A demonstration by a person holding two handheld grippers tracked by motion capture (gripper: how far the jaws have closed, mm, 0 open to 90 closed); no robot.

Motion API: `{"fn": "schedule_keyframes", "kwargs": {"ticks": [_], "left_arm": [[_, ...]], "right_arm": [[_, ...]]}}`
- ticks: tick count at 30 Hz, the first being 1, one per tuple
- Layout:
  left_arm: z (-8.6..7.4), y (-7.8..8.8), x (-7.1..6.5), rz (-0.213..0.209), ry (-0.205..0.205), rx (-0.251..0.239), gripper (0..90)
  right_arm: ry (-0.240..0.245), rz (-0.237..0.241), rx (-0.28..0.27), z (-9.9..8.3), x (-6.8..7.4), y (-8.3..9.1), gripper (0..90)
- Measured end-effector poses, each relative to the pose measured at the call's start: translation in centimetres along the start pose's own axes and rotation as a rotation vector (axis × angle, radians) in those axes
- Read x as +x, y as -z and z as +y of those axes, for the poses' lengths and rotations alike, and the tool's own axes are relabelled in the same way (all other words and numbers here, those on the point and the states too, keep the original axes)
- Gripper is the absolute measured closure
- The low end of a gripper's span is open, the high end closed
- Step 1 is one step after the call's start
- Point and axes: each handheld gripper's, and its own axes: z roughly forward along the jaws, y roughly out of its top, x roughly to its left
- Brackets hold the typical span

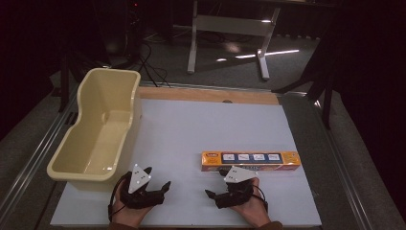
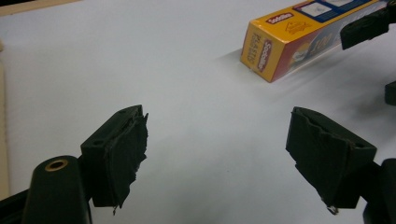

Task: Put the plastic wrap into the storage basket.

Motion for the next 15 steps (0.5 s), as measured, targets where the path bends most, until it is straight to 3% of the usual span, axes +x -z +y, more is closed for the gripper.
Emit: {"fn": "schedule_keyframes", "kwargs": {"ticks": [7, 11, 13, 15], "left_arm": [[0.04, -0.19, -0.05, -0.005, -0.008, -0.003, 19.9], [0.01, -0.16, -0.03, -0.007, -0.011, 0.001, 20.6], [-0.02, -0.10, 0.04, -0.005, -0.004, -0.004, 20.6], [-0.05, 0.03, 0.21, -0.003, 0.003, -0.007, 20.8]], "right_arm": [[0.008, -0.004, 0.008, 0.12, -0.12, 0.09, 19.6], [0.014, -0.034, 0.030, 0.09, -0.21, 0.05, 24.7], [0.007, -0.038, 0.037, 0.05, -0.32, 0.00, 29.7], [0.008, -0.025, 0.037, -0.02, -0.41, -0.08, 43.9]]}}
